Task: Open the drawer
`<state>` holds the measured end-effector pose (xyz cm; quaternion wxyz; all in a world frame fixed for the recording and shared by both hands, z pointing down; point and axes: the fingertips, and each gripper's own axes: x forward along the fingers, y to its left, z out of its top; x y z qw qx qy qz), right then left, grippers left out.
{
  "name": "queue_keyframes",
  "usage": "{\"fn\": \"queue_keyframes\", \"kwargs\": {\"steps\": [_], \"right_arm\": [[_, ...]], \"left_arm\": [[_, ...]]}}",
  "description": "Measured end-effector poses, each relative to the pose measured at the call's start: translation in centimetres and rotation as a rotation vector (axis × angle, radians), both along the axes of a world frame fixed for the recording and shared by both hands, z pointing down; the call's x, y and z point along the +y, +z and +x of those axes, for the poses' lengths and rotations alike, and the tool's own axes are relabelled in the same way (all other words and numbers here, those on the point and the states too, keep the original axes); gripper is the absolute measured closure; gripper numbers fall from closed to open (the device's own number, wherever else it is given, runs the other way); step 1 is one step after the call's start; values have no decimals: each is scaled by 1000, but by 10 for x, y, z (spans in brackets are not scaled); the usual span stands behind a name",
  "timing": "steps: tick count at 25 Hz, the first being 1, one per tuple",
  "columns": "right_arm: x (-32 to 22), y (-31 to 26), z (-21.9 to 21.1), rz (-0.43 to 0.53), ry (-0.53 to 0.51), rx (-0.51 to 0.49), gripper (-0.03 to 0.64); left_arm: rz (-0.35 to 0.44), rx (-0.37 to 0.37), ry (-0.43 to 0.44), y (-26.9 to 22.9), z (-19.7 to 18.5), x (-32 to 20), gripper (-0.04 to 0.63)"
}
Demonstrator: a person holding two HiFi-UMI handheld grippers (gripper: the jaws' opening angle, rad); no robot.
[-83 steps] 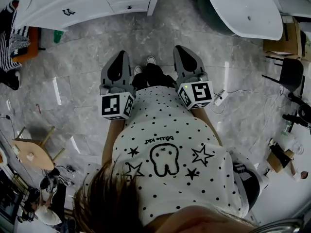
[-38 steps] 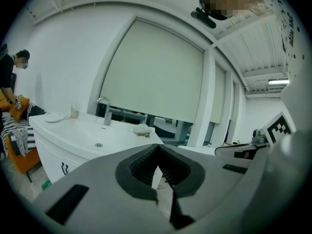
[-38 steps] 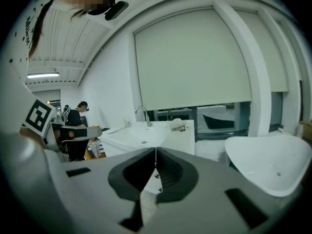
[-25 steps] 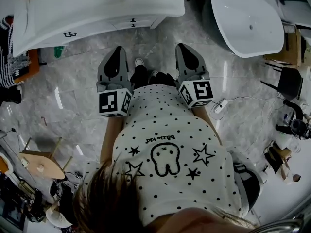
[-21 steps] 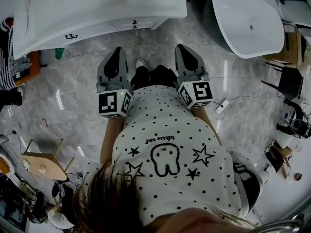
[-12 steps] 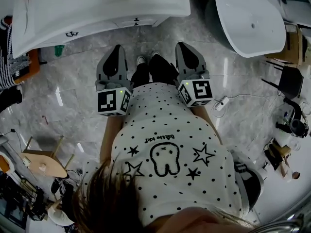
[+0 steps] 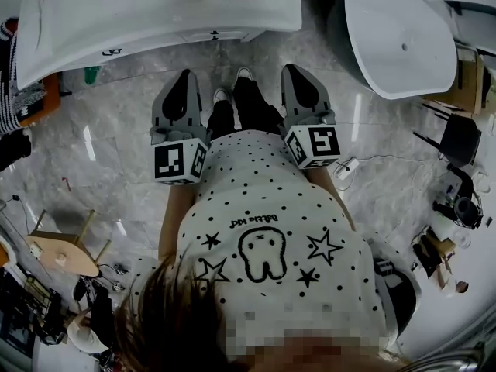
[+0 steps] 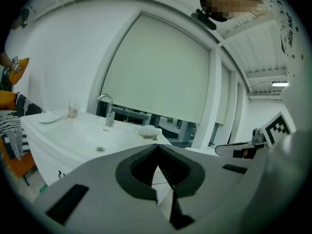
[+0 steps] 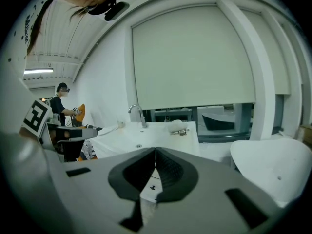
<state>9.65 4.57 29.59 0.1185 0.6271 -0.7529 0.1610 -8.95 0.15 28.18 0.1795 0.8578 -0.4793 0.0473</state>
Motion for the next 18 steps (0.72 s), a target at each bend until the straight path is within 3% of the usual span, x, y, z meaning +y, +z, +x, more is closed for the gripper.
{"fn": "queue_keyframes", "kwargs": {"steps": [8, 18], "right_arm": [[-39, 6, 62, 10, -31, -17, 601], [-65, -7, 60, 48, -100, -18, 601]], "left_arm": [[23, -3, -64, 1, 52, -37, 591], [77, -15, -200, -20, 23, -55, 591]]}}
